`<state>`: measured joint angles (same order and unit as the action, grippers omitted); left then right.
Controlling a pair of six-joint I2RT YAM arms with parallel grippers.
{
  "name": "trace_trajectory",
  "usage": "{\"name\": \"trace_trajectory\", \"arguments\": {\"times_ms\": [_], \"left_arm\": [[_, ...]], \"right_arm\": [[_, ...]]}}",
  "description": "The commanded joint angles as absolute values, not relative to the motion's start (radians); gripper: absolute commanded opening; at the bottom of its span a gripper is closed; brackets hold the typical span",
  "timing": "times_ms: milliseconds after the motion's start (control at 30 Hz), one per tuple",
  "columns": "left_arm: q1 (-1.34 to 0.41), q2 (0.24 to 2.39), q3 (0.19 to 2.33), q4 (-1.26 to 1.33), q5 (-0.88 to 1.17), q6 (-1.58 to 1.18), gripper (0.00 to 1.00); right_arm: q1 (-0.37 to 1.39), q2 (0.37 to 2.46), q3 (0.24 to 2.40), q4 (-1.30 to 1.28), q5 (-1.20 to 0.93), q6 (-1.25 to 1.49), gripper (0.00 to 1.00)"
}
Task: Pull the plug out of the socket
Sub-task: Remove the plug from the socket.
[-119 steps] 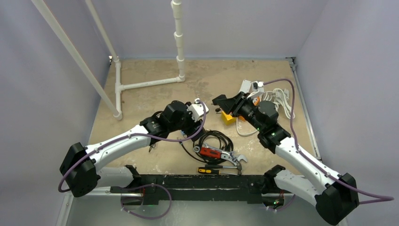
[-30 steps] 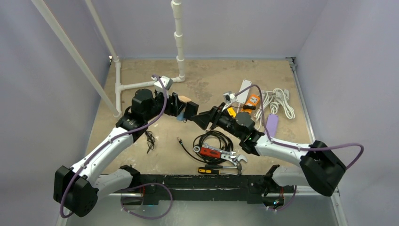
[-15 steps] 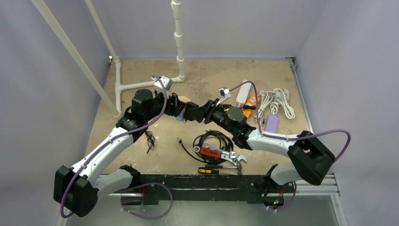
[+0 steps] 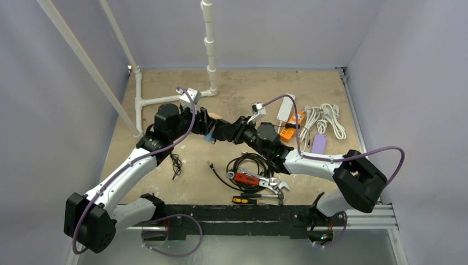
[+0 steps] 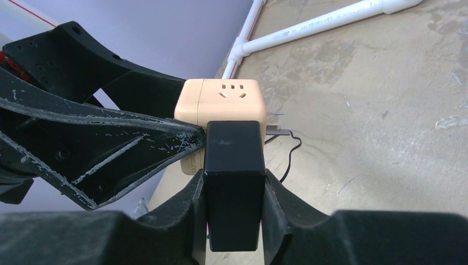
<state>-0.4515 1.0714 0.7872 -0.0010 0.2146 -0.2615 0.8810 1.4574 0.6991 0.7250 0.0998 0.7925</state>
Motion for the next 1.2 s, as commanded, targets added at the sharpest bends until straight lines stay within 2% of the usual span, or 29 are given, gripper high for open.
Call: {"name": "trace_trajectory", "arguments": {"times_ms": [0, 100, 133, 233, 333, 600, 767, 900, 1033, 1167], "left_arm": [[-0.457, 1.052, 0.800, 0.134, 0.322, -0.274, 0.00], [-0.457, 1.036, 0.803, 0.130, 0.334, -0.251, 0.00], [-0.457, 1.030, 0.805, 0.126, 0.333, -0.243, 0.00], [-0.457, 1.019, 0.806, 0.117, 0.325, -0.230, 0.00], [-0.457, 1.026, 0.807, 0.118, 0.328, -0.235, 0.00], [-0.457, 1.049, 0.802, 0.125, 0.317, -0.264, 0.00], [-0.457, 1.066, 0.813, 0.107, 0.310, -0.269, 0.00], [-0.457, 1.080, 0.824, 0.087, 0.289, -0.267, 0.10], [-0.457, 1.095, 0.831, 0.069, 0.267, -0.270, 0.14], [-0.457, 1.107, 0.834, 0.059, 0.248, -0.277, 0.08]], "right_arm": [[0.891, 1.427, 0.724, 0.781, 0.082, 0.795, 0.22], [0.870, 1.396, 0.670, 0.866, 0.009, 0.746, 0.01], [0.852, 1.382, 0.641, 0.911, -0.024, 0.743, 0.00], [0.769, 1.344, 0.546, 1.070, -0.172, 0.757, 0.00], [0.748, 1.319, 0.538, 1.066, -0.193, 0.730, 0.00], [0.802, 1.347, 0.625, 0.920, -0.046, 0.712, 0.00], [0.868, 1.352, 0.693, 0.786, 0.117, 0.707, 0.00], [0.908, 1.350, 0.725, 0.742, 0.194, 0.674, 0.00], [0.961, 1.357, 0.762, 0.703, 0.279, 0.646, 0.00], [1.013, 1.363, 0.793, 0.673, 0.369, 0.626, 0.00]]}}
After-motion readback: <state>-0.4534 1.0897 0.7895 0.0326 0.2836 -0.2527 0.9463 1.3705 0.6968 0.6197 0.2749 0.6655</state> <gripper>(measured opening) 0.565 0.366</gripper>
